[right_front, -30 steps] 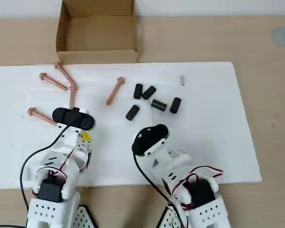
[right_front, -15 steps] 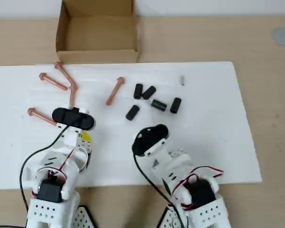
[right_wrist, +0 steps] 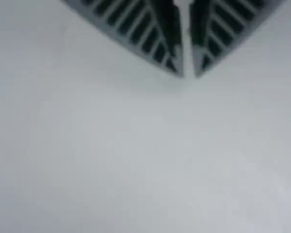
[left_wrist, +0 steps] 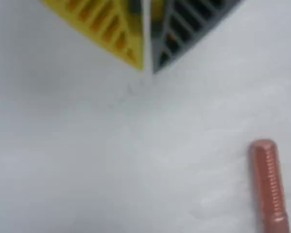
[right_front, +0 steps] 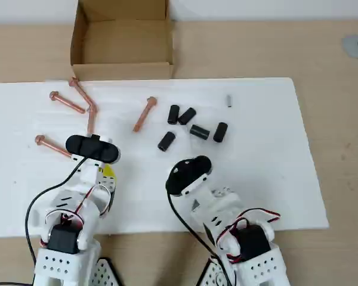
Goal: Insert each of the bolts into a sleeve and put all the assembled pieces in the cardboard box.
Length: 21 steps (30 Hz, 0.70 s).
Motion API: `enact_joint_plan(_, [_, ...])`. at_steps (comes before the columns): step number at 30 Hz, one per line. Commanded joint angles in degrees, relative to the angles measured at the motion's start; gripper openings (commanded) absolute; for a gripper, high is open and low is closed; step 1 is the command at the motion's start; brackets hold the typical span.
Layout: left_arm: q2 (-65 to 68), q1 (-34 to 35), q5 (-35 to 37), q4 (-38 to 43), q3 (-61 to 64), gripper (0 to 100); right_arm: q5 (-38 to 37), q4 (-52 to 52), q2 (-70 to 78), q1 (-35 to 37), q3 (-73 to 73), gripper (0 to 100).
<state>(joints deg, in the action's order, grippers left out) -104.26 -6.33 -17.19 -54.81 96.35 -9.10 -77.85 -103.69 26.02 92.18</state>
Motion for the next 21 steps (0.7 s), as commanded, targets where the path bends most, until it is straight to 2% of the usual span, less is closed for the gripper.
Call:
enact_joint_plan(1, [-0.5, 0.3, 0.1, 1.3, 0.7, 1, -0.6, 0.9, -6.5, -0.5, 0.0, 0.9])
enact_joint_plan(16, [-0.4, 0.7, -0.1, 0.8, 0.7, 1, -0.5, 1.0, -6.5, -0.2, 0.0, 0.9])
enact_joint_plan(21, [-0.4, -1.1, -7.9, -1.0, 0.6, 1, -0.4, 1.1, -6.5, -0.2, 0.0, 0.9])
